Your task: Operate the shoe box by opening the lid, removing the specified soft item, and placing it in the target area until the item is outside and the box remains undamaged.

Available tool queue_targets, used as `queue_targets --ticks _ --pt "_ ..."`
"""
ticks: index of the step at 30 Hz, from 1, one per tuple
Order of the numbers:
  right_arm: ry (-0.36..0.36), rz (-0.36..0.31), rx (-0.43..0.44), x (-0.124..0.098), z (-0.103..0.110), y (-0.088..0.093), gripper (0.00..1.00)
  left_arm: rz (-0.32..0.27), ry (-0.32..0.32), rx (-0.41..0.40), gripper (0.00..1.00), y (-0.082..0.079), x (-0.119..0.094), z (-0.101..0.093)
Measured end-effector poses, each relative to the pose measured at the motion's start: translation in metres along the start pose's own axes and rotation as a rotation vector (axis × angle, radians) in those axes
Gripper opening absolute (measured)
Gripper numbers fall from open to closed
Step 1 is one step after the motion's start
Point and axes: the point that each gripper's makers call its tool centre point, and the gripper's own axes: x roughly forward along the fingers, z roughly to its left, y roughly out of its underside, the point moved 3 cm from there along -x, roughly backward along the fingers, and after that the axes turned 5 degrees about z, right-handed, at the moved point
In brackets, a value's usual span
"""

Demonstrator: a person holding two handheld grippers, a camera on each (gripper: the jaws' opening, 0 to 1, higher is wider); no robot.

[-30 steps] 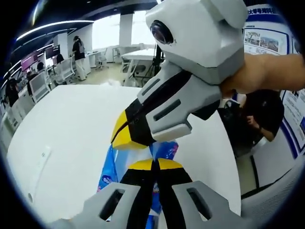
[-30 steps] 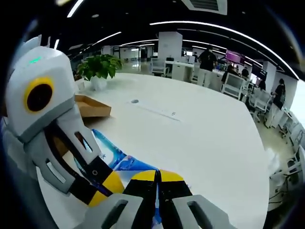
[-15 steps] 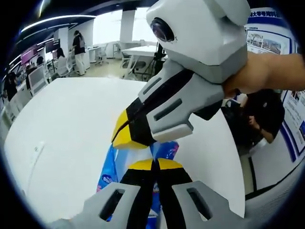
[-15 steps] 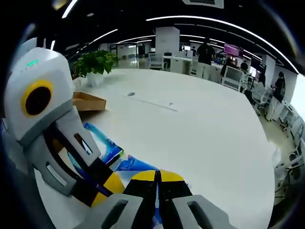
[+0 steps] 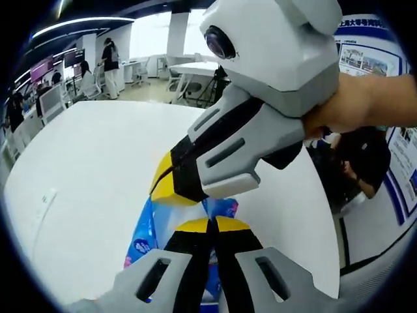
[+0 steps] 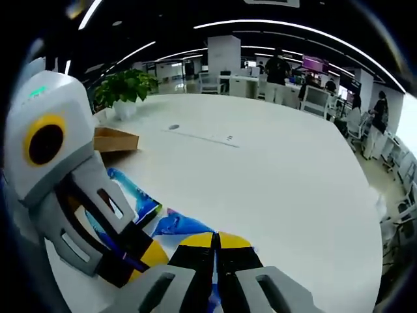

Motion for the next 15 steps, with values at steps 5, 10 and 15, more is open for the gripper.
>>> queue_targets --ticks 5,10,15 --pt "-0.003 -0.004 0.007 0.0032 -0.0009 -0.0013 0.0 -0.004 -0.005 -0.005 0.0 -0.001 -0.0002 0.0017" --pt "-0.007 -0.007 0.011 0.0042 -0.0013 -0.0018 0.0 -0.003 -0.007 -0.004 0.0 -0.0017 0.0008 0.0023" --pt "-0.005 -0.005 0.012 0.0031 -0.0019 -0.0001 0.0 -0.004 -0.003 -0.001 0.0 -0.0022 0.0023 -0.0007"
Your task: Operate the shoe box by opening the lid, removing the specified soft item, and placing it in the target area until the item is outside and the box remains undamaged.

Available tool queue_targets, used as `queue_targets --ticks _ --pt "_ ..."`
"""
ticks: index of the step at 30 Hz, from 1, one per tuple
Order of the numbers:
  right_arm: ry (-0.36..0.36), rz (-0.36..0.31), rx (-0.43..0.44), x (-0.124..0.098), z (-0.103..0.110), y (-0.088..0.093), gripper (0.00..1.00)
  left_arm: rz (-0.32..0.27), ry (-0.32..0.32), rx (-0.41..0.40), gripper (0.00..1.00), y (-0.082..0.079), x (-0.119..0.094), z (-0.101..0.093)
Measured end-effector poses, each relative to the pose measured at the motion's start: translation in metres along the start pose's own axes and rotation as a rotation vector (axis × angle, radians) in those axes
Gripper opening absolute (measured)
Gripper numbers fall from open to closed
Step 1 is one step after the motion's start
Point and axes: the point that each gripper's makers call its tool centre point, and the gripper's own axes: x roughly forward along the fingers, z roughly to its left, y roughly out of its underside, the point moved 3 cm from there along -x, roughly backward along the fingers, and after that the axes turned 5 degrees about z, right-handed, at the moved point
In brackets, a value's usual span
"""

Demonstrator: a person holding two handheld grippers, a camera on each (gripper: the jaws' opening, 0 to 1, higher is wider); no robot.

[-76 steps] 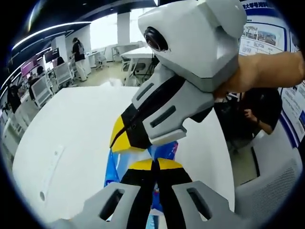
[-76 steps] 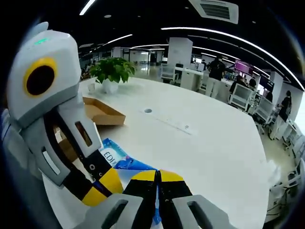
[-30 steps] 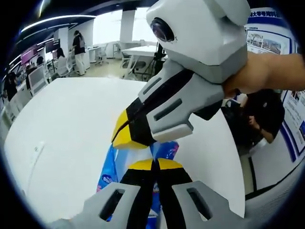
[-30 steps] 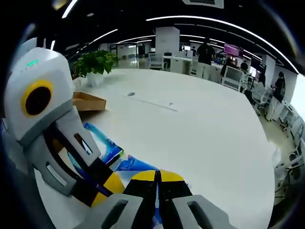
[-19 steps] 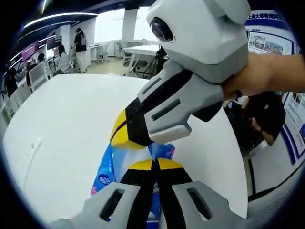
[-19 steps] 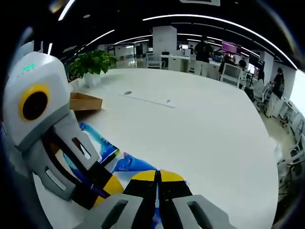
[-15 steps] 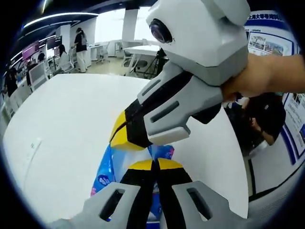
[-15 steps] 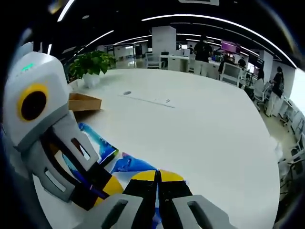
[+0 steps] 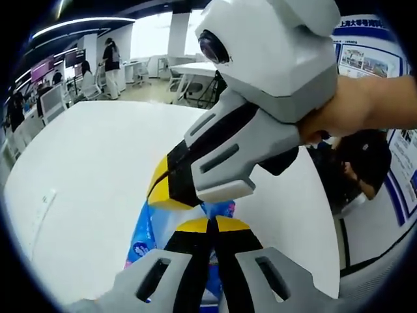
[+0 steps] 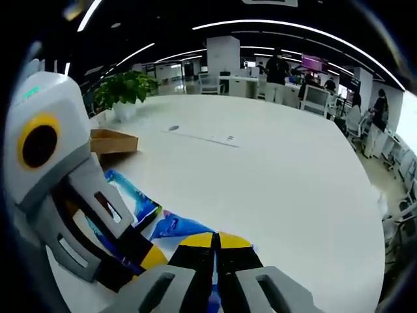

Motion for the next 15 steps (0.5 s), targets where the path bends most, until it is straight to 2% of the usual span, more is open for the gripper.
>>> queue_targets --ticks 6,15 --pt "0.002 0.0 0.01 -0.0026 0.0006 0.0035 0.0 0.009 0.0 0.003 0.0 0.0011 0.0005 -0.0006" --pt "0.011 0.001 0.024 -0.0086 0.0064 0.0038 0.0 -0.009 -0.023 0.007 0.0 -0.0033 0.0005 0.0004"
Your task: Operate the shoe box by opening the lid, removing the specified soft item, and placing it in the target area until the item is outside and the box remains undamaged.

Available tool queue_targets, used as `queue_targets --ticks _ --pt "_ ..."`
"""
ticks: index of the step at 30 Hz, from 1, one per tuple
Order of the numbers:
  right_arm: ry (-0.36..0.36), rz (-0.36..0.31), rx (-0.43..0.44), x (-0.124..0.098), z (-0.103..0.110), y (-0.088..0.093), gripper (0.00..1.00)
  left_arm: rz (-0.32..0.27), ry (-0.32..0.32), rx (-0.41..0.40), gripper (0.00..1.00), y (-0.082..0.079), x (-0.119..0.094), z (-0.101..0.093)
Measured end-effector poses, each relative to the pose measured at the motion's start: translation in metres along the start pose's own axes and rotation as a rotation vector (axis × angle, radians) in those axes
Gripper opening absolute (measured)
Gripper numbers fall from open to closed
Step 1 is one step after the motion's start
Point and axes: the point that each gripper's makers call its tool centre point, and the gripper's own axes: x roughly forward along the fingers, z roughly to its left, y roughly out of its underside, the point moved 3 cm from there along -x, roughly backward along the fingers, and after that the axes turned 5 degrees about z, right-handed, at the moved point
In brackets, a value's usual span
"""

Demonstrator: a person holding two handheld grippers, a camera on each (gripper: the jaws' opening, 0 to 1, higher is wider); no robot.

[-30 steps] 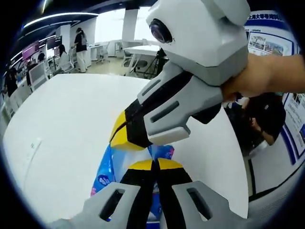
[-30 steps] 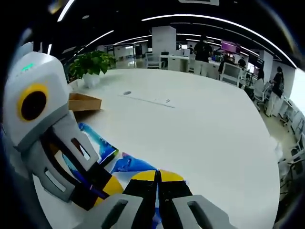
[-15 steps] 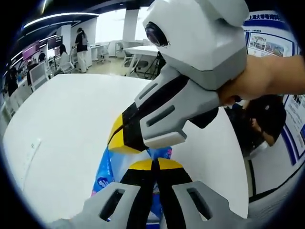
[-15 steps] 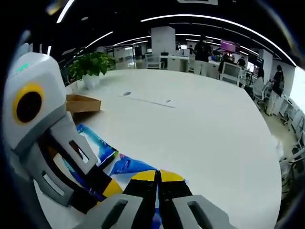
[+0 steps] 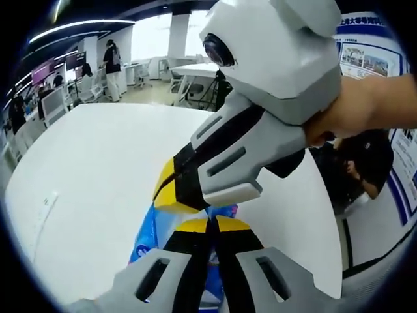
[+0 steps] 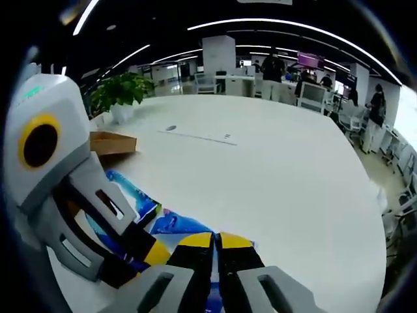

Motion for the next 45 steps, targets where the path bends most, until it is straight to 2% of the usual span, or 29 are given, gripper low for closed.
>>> queue_targets --ticks 12,18,26,40,45 --pt "0.024 -0.012 0.008 -0.011 -0.006 -0.003 0.01 0.006 -0.021 0.034 0.01 -0.002 -0.012 -0.002" --pt "0.032 -0.036 0.026 -0.024 -0.007 -0.007 0.02 0.038 -0.044 0.046 0.01 0.001 -0.027 0.002" --pt "0.045 -0.059 0.018 -0.042 -0.004 -0.013 0.03 0.047 -0.074 0.057 0.03 -0.002 -0.05 0.005" --pt "0.042 -0.077 -0.023 -0.073 0.019 -0.019 0.11 0.054 -0.124 0.048 0.12 -0.005 -0.101 0.007" --pt "0.028 -0.083 -0.051 -0.084 0.035 -0.021 0.14 0.047 -0.129 0.051 0.16 -0.003 -0.123 0.001"
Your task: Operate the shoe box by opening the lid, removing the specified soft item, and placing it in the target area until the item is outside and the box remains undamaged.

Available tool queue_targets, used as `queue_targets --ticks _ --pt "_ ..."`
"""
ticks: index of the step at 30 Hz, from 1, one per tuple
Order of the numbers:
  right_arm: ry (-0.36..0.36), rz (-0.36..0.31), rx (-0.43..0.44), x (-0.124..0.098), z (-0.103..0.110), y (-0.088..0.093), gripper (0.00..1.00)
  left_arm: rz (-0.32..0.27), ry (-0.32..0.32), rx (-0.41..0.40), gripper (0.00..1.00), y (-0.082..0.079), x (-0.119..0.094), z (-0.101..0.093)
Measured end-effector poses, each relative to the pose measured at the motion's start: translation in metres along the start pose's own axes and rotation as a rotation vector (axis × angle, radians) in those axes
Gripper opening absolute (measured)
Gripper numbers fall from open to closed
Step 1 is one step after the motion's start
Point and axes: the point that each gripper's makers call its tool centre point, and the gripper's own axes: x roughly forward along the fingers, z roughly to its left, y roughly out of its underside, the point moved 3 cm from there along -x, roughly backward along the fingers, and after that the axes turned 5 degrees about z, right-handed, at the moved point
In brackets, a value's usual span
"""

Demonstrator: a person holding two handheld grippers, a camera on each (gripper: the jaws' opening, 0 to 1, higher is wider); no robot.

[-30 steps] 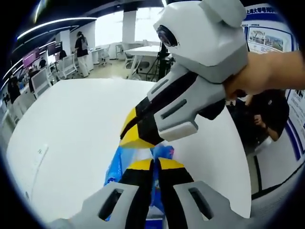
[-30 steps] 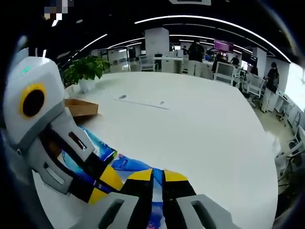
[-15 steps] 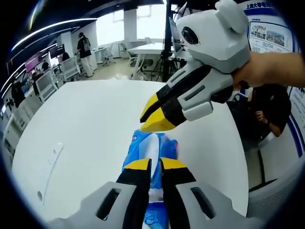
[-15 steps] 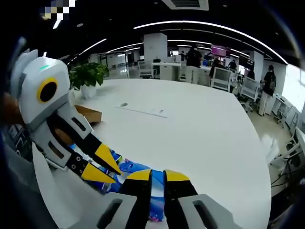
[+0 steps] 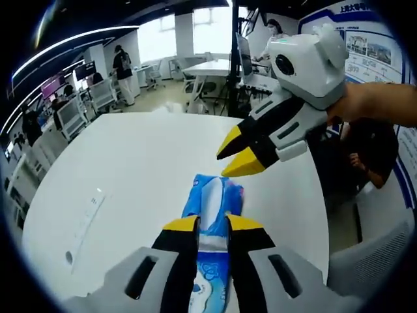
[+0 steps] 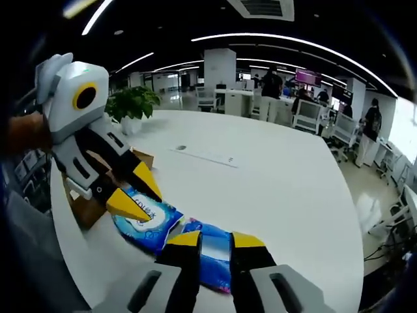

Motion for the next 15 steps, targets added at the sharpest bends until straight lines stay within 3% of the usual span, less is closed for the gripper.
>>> queue_targets --ticks 9,15 --pt "-0.034 -0.002 -0.039 -0.011 0.026 -0.005 0.22 -0.03 0.001 -0.033 0.25 0.013 -0.045 0.004" --pt "-0.067 0.006 -0.068 -0.015 0.047 -0.005 0.26 -0.041 -0.018 -0.056 0.32 0.034 -0.071 0.008"
